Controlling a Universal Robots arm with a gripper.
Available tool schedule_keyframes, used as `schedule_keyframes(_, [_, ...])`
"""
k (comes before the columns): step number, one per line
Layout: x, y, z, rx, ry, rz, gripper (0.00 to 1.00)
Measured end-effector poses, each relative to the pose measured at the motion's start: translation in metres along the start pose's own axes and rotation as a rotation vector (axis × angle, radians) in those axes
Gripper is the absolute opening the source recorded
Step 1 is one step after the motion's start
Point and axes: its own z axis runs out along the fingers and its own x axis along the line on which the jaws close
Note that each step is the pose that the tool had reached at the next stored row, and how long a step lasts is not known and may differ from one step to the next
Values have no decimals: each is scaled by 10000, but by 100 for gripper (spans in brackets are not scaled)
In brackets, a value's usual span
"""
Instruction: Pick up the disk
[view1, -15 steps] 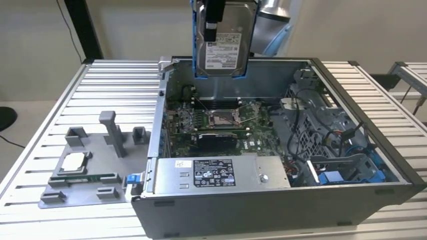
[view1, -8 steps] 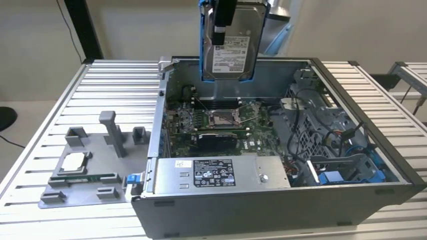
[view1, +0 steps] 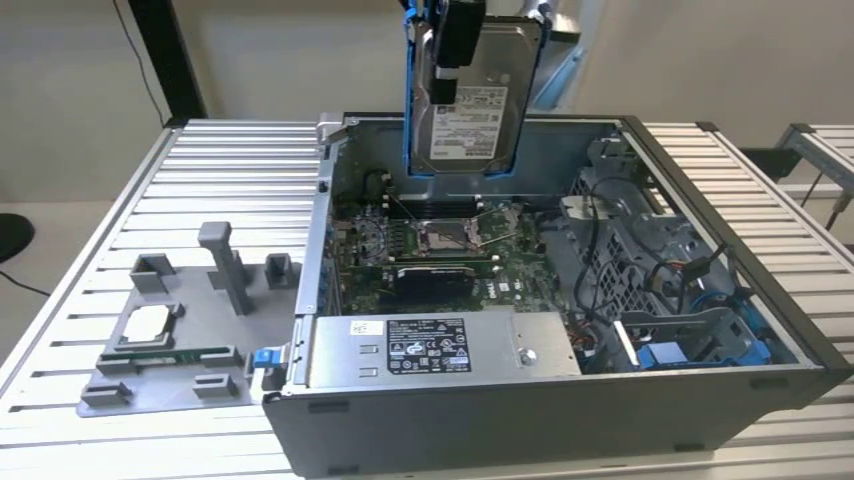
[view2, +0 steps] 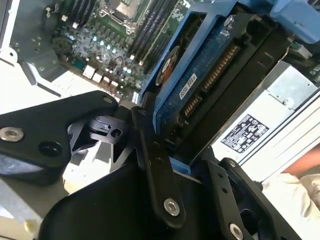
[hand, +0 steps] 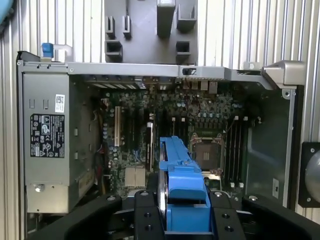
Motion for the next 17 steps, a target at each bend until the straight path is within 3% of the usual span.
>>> schedule_keyframes(17, [414,-104,42,1,-1,26,0])
